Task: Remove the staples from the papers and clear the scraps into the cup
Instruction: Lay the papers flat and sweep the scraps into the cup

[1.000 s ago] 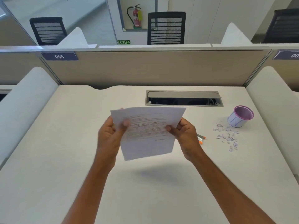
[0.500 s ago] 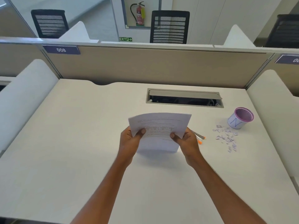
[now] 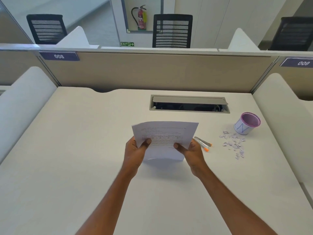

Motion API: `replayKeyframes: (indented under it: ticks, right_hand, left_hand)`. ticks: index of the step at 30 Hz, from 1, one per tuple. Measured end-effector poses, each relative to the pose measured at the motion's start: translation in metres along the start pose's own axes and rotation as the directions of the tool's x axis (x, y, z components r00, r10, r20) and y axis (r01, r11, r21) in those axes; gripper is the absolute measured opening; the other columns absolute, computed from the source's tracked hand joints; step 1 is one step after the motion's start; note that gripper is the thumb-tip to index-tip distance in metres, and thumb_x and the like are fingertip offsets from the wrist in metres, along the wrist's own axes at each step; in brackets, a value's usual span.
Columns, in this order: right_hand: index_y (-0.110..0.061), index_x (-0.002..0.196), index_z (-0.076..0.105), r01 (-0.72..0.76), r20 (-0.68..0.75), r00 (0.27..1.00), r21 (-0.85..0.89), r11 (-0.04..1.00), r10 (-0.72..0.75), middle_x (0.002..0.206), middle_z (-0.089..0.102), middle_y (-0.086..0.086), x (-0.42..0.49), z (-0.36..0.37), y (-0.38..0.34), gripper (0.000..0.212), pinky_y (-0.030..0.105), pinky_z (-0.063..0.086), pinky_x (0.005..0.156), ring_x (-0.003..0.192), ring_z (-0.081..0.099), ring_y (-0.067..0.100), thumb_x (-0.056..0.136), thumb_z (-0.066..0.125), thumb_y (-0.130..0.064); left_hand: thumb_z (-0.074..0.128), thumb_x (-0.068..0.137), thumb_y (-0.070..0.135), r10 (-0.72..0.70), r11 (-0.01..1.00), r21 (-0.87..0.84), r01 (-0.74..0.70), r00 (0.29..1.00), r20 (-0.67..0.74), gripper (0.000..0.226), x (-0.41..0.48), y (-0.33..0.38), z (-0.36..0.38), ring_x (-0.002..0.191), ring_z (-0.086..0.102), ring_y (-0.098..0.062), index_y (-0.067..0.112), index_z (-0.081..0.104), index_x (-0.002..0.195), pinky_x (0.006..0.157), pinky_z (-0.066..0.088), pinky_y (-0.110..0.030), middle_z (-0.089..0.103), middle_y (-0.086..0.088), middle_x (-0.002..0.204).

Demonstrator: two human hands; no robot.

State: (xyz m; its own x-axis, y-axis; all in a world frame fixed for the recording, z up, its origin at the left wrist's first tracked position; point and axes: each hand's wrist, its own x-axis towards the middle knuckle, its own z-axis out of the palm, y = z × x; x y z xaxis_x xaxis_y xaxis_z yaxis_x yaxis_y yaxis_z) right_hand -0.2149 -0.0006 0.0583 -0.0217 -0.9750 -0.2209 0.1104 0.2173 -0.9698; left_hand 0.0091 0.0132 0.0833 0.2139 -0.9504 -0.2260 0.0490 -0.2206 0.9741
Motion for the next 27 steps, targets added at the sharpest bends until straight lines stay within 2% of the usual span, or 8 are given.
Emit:
replayKeyframes:
  ticks: [3, 7, 12, 18, 21, 24, 27]
  right_hand:
    - [-0.025, 0.121, 0.075, 0.004, 0.004, 1.0, -0.006, 1.0, -0.004, 0.118, 0.082, -0.006, 0.002, 0.0, -0.003, 0.037, 0.026, 0.059, 0.097, 0.108, 0.076, 0.013, 0.093, 0.08, -0.001]
    - [-0.023, 0.124, 0.074, -0.03, 0.007, 1.0, -0.005, 1.0, 0.03, 0.118, 0.082, -0.008, 0.001, 0.002, 0.004, 0.037, 0.019, 0.059, 0.091, 0.108, 0.076, 0.009, 0.094, 0.079, -0.001]
    - [-0.023, 0.128, 0.072, -0.034, 0.0, 0.999, -0.028, 0.999, 0.034, 0.12, 0.081, -0.008, 0.0, 0.002, 0.003, 0.039, 0.017, 0.058, 0.089, 0.109, 0.076, 0.01, 0.095, 0.08, -0.006]
    - [-0.025, 0.124, 0.073, -0.064, 0.011, 0.998, -0.056, 0.996, 0.065, 0.117, 0.082, -0.01, -0.005, 0.004, 0.004, 0.036, 0.018, 0.058, 0.088, 0.107, 0.076, 0.006, 0.095, 0.079, -0.004]
    - [-0.023, 0.126, 0.073, -0.073, 0.026, 0.997, -0.076, 0.994, 0.075, 0.119, 0.082, -0.01, -0.008, 0.003, 0.007, 0.036, 0.017, 0.058, 0.088, 0.112, 0.075, 0.009, 0.096, 0.079, -0.005]
    - [-0.019, 0.13, 0.072, -0.044, 0.039, 0.998, -0.076, 0.996, 0.047, 0.122, 0.081, -0.006, -0.007, 0.001, -0.003, 0.036, 0.024, 0.06, 0.098, 0.116, 0.076, 0.014, 0.097, 0.077, -0.005]
    - [-0.013, 0.123, 0.073, 0.001, 0.007, 1.0, -0.071, 0.997, 0.0, 0.118, 0.083, -0.001, -0.005, -0.003, -0.022, 0.023, 0.034, 0.063, 0.097, 0.11, 0.078, 0.019, 0.101, 0.072, -0.005]
  left_hand:
    - [0.072, 0.105, 0.012, 0.023, 1.0, 0.004, -0.023, 1.0, -0.005, 0.028, 0.001, 0.002, -0.001, 0.109, 0.074, -0.019, 0.028, 0.072, 0.129, 0.088, 0.063, -0.022, 0.08, 0.009, 0.119]
    - [0.073, 0.105, 0.011, -0.006, 1.0, -0.016, 0.006, 1.0, -0.017, 0.027, 0.001, -0.004, 0.001, 0.114, 0.074, -0.021, 0.029, 0.073, 0.125, 0.094, 0.062, -0.027, 0.081, 0.01, 0.119]
    - [0.073, 0.105, 0.011, 0.015, 0.999, -0.034, -0.016, 0.999, -0.028, 0.026, 0.003, -0.001, -0.002, 0.11, 0.076, -0.019, 0.027, 0.072, 0.126, 0.083, 0.064, -0.019, 0.082, 0.008, 0.118]
    - [0.072, 0.106, 0.014, -0.031, 0.999, -0.013, 0.031, 0.999, -0.028, 0.027, 0.002, -0.007, -0.004, 0.116, 0.075, -0.029, 0.021, 0.07, 0.132, 0.099, 0.065, -0.037, 0.081, 0.001, 0.123]
    - [0.071, 0.107, 0.014, -0.022, 1.0, 0.01, 0.022, 1.0, -0.016, 0.025, 0.002, -0.005, -0.003, 0.114, 0.076, -0.028, 0.023, 0.071, 0.13, 0.098, 0.065, -0.039, 0.081, 0.002, 0.121]
    - [0.07, 0.107, 0.016, 0.003, 0.999, 0.043, -0.002, 1.0, -0.027, 0.023, 0.004, 0.001, -0.007, 0.111, 0.077, -0.027, 0.023, 0.072, 0.128, 0.091, 0.064, -0.035, 0.082, 0.002, 0.119]
    - [0.071, 0.106, 0.015, -0.033, 0.997, 0.065, 0.034, 0.999, -0.011, 0.025, 0.004, 0.009, -0.014, 0.11, 0.079, -0.022, 0.026, 0.074, 0.129, 0.092, 0.064, -0.035, 0.084, 0.005, 0.119]
